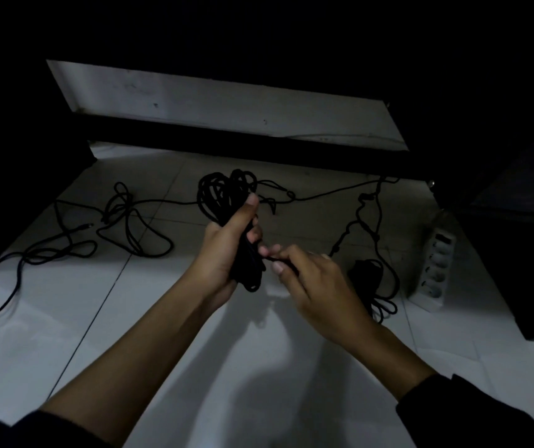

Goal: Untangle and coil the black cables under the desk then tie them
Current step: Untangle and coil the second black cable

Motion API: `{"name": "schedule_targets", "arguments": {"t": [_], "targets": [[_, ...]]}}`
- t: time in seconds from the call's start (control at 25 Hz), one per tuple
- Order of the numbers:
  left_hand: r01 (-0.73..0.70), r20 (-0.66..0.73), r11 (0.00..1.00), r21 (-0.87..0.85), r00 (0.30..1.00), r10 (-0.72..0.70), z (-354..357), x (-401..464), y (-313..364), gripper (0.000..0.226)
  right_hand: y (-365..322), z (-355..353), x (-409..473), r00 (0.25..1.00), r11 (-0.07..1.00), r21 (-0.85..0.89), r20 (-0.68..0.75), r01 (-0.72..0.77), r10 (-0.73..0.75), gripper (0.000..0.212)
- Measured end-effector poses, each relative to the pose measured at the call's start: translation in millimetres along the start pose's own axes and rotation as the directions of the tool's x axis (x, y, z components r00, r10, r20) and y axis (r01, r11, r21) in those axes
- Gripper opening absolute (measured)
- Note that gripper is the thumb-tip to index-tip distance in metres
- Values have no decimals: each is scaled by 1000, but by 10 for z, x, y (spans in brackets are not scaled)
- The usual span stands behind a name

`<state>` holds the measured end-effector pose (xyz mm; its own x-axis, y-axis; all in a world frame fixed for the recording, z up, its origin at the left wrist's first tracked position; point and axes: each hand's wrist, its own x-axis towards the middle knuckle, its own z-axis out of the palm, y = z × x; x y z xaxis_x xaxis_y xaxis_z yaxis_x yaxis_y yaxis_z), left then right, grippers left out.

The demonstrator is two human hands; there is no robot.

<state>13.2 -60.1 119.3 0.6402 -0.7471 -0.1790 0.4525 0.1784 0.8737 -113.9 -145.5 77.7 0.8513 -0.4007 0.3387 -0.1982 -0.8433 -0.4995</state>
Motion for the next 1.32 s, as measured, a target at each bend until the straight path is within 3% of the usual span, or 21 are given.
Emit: {"name": "schedule_targets", "arguments": {"t": [0.2, 0.6, 0.72, 0.8, 0.88, 0.92, 1.0, 1.08, 1.2, 1.32], "targets": [[-32, -8, 999, 0, 999, 32, -91, 22, 119, 33, 258, -14, -51, 997, 996, -93, 81, -12, 19, 24], [24, 108, 972, 232, 993, -50, -171, -118, 228, 34, 297, 48, 108, 986, 988, -121, 149, 96, -78, 23], [63, 147, 942, 330, 982, -117, -200, -182, 224, 34, 234, 20, 57, 989, 992, 67, 98, 104, -111, 21], [76, 169, 916, 393, 974, -153, -223, -227, 205, 33, 244, -39, 22, 993, 978, 207, -108, -25, 48, 26], [98, 185, 908, 408, 965, -187, -233, -255, 185, 32, 462, -93, 122, 876, 933, 249, -346, -259, 336, 27], [115, 190, 909, 400, 960, -205, -231, -258, 173, 33, 624, -134, 231, 789, 867, 292, -368, -404, 492, 29], [139, 202, 911, 389, 952, -232, -206, -254, 159, 34, 882, -223, 449, 653, 644, 408, -139, -648, 745, 34], [133, 202, 900, 416, 951, -234, -176, -233, 140, 33, 988, -215, 550, 617, 466, 564, 101, -682, 781, 24], [79, 81, 840, 536, 986, -144, -106, -148, 41, 33, 986, -131, 576, 603, 341, 727, 124, -596, 788, 8], [6, -37, 879, 477, 999, 14, 67, 76, -141, 15, 1008, -139, 569, 624, 349, 774, 75, -528, 778, 9]]}}
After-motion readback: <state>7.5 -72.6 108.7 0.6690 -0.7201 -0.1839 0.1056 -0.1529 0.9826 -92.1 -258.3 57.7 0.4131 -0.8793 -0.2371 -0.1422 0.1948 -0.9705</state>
